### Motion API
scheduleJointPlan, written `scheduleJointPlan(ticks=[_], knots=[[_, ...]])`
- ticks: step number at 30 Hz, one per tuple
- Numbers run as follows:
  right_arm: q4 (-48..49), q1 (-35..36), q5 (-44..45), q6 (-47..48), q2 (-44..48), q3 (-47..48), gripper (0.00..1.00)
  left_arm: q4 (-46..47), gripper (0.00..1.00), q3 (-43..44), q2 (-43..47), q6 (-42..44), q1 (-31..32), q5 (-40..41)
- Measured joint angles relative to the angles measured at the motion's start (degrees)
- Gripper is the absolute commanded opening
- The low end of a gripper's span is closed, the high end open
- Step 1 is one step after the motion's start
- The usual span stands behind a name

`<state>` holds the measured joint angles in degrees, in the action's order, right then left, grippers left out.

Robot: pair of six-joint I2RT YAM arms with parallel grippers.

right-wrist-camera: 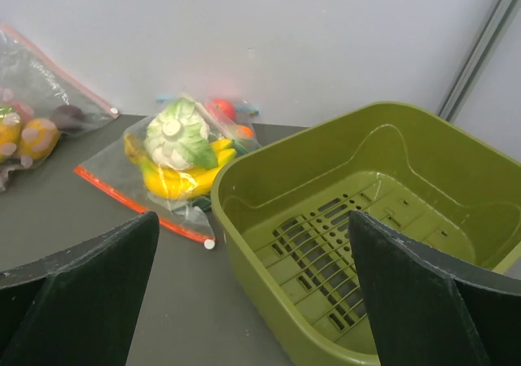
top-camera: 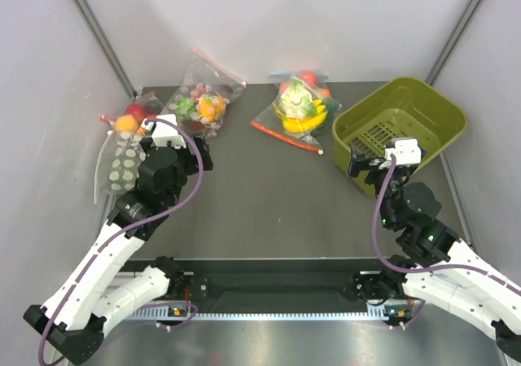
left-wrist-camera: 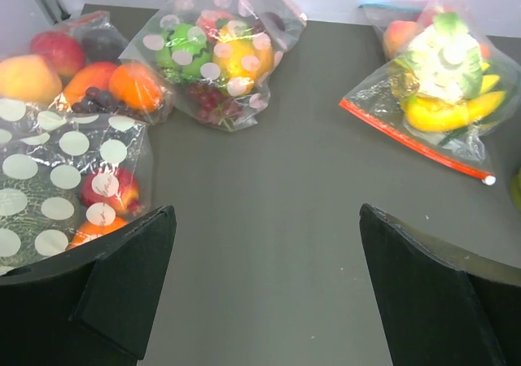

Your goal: Open the zip-top bag and remove the fake food

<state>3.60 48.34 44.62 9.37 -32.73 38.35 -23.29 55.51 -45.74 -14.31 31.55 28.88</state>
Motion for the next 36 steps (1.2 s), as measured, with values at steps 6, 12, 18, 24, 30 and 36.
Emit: scheduleJointPlan(ticks=[6,12,18,24,30,36], knots=[[-0.02,0.00,-0.02,0.04,0.17,0.00,0.99,-0.39,0.99,0.00,-0.42,-0.61,0.00,1.18],[-0.15,0.00,-0.09,-0.07,0.42,0.00,1.00,2.69,0.99,-1.31,-1.81,-0.90,0.00,-1.66],[-0.96,0.00,-0.13,-0.52,0.42,0.00,1.00,12.13,0.99,-4.04,-12.37,-0.98,0.00,-8.63],[-2.40,0.00,-1.16,-1.16,0.90,0.00,1.00,24.98,0.97,-3.96,-29.24,0.61,0.00,-13.68],[-3.26,0.00,-2.82,-1.64,2.67,0.00,1.00,35.28,0.95,0.92,-45.38,1.64,-0.42,-18.03],[-4.09,0.00,-6.82,-2.16,4.35,0.00,1.00,44.87,0.95,3.93,-53.86,1.84,-1.99,-24.44]])
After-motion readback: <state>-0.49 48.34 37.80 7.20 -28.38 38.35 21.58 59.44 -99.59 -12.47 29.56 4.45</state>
